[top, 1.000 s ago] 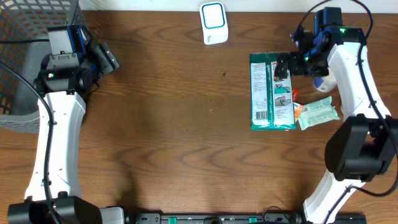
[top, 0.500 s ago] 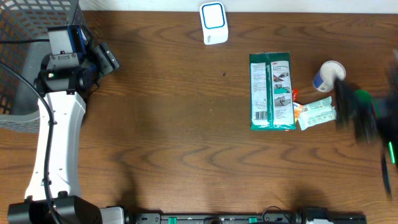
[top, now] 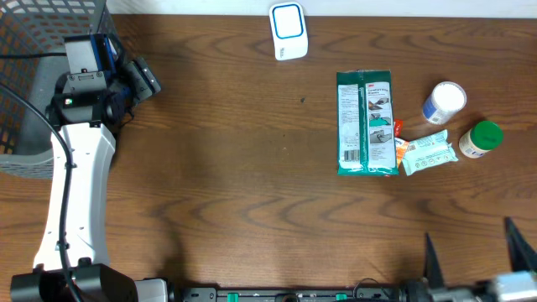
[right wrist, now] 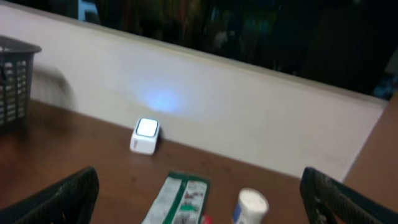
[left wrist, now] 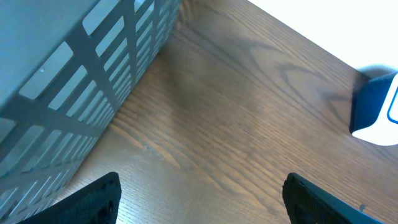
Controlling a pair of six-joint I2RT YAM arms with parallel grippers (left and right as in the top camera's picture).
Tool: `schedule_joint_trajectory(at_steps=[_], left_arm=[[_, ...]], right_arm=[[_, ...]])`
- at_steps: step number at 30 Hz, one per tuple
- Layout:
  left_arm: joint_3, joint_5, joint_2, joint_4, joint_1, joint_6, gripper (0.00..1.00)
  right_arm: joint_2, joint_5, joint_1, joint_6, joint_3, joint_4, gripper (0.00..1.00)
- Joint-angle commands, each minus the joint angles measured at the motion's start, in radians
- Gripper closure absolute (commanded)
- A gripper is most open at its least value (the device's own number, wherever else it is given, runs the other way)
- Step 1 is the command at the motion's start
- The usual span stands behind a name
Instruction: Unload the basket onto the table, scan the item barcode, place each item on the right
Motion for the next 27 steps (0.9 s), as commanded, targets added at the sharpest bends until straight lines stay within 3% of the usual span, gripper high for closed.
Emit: schedule_joint_trajectory(at_steps=[1, 11, 17, 23, 27], left_arm=[[-0.002, -0.016, 0.008, 0.0, 0.011, -0.006, 0.16], [-0.002, -0.016, 0.008, 0.0, 0.011, -0.006, 0.16], [-0.002, -0.016, 0.008, 0.0, 0.011, -0.006, 0.16], [-0.002, -0.016, 0.008, 0.0, 0.011, -0.006, 0.16], [-0.002, -0.016, 0.008, 0.0, 0.011, -0.006, 0.16]], right_arm=[[-0.042, 0.002, 0.005, -0.002, -0.156, 0.098, 0.01], [-0.068, 0.002, 0.006, -0.008, -0.581, 0.734, 0.01], [-0.068, 0.024, 0.006, -0.006, -0.733, 0.929, 0.01], [-0.068, 0.123, 0.006, 0.09, -0.883, 1.072, 0.01], [-0.068, 0.122, 0.006, 0.109, -0.941, 1.1, 0.01]])
